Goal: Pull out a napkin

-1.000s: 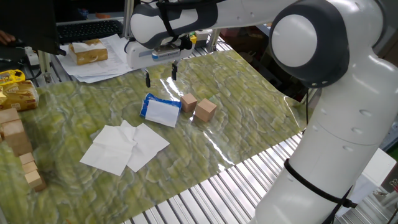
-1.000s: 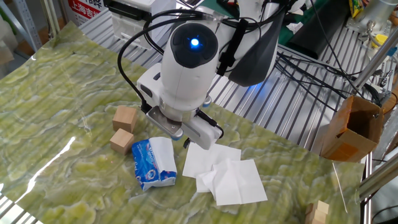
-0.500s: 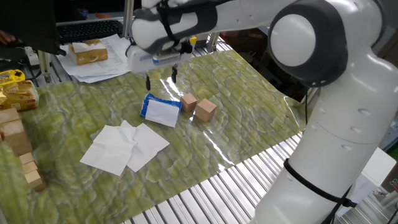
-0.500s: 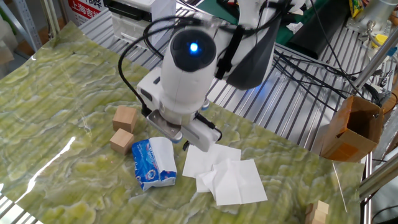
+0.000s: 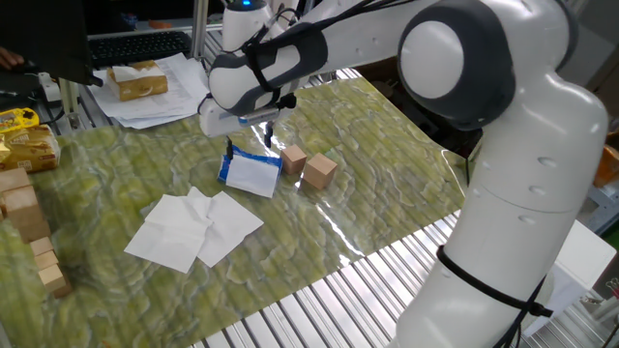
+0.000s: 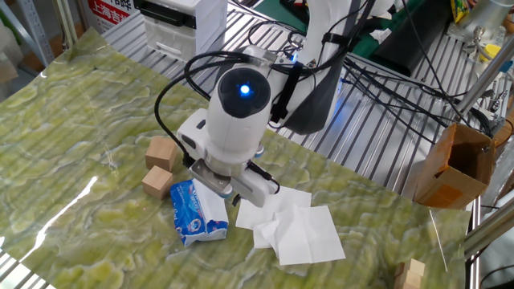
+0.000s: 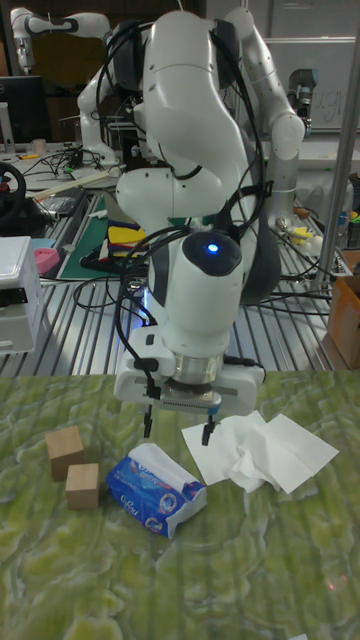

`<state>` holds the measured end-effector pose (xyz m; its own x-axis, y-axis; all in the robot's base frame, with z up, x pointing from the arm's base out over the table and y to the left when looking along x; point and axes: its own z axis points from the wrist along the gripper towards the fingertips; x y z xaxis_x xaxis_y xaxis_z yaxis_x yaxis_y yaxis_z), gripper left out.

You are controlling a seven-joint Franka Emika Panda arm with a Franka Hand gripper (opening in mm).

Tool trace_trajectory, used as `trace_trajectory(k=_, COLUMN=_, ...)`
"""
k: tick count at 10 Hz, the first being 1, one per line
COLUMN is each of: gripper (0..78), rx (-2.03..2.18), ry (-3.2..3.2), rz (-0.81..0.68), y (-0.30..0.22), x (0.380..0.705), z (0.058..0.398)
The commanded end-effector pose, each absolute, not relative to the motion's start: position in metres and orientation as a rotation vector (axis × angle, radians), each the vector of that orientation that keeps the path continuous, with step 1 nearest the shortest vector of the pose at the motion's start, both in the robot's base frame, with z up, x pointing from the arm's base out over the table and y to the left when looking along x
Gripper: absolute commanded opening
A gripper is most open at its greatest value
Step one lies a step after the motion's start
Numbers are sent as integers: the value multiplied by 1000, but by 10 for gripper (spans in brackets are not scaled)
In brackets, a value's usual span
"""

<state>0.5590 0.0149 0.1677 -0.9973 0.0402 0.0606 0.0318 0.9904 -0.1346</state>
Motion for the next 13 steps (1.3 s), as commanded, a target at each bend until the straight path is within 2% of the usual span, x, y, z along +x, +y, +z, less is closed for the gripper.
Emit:
trace_trajectory(k=1, gripper=774, rx=-48, ry=-3077, rz=205, y=15, x=566, z=164)
trace_trajectory(k=13, gripper=774, rx=-30, ry=-3109, rz=191, y=11, x=577, z=130)
